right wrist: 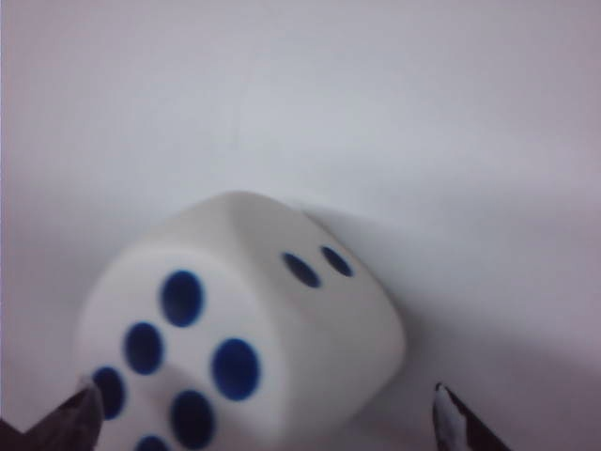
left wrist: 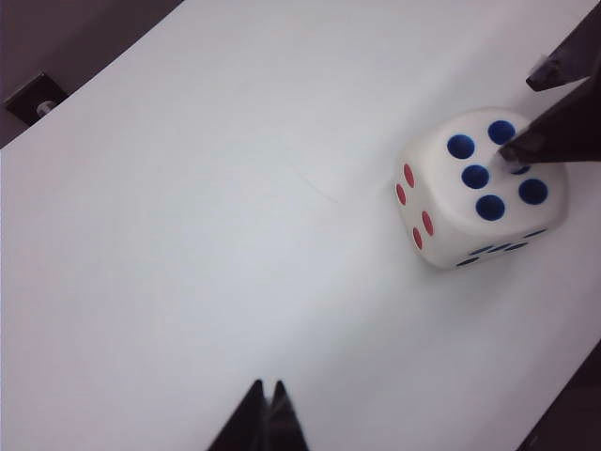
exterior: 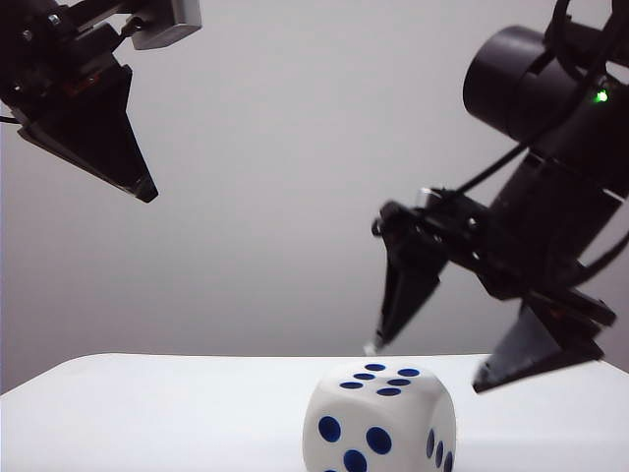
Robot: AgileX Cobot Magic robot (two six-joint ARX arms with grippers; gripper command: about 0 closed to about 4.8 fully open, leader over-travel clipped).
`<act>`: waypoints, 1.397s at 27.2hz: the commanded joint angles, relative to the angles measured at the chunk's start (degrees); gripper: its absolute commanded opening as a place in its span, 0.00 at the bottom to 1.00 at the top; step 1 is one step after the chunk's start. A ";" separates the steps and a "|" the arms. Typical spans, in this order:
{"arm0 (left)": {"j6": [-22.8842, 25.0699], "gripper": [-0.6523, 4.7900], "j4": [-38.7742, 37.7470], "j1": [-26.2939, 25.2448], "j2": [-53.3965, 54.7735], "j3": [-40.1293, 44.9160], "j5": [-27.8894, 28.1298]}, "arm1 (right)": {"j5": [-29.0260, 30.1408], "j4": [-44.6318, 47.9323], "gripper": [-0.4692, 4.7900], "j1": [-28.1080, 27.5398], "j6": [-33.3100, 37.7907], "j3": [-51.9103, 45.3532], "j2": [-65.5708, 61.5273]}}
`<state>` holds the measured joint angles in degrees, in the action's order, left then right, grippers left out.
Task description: Pick up the dice on the table and roll the dice.
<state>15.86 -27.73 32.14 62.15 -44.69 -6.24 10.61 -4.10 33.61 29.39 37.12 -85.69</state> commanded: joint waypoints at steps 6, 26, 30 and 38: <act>0.24 0.11 0.35 -0.02 -0.11 -0.20 -0.46 | 4.85 3.23 1.00 0.04 4.00 -0.61 -4.20; 1.79 0.11 1.86 -0.02 -0.11 -0.15 -0.37 | 9.66 14.84 0.23 -1.36 2.91 0.94 -7.45; 2.21 0.11 5.01 -0.02 -0.11 -0.15 -0.39 | 12.41 8.63 0.23 -1.57 -6.54 4.70 -4.48; 2.19 0.11 9.31 -0.02 -0.11 -0.15 -0.42 | 10.32 -6.36 0.26 -1.57 -19.87 17.62 1.64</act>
<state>18.00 -19.16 32.14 62.17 -44.69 -6.44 20.99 -8.97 32.01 12.58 52.82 -84.79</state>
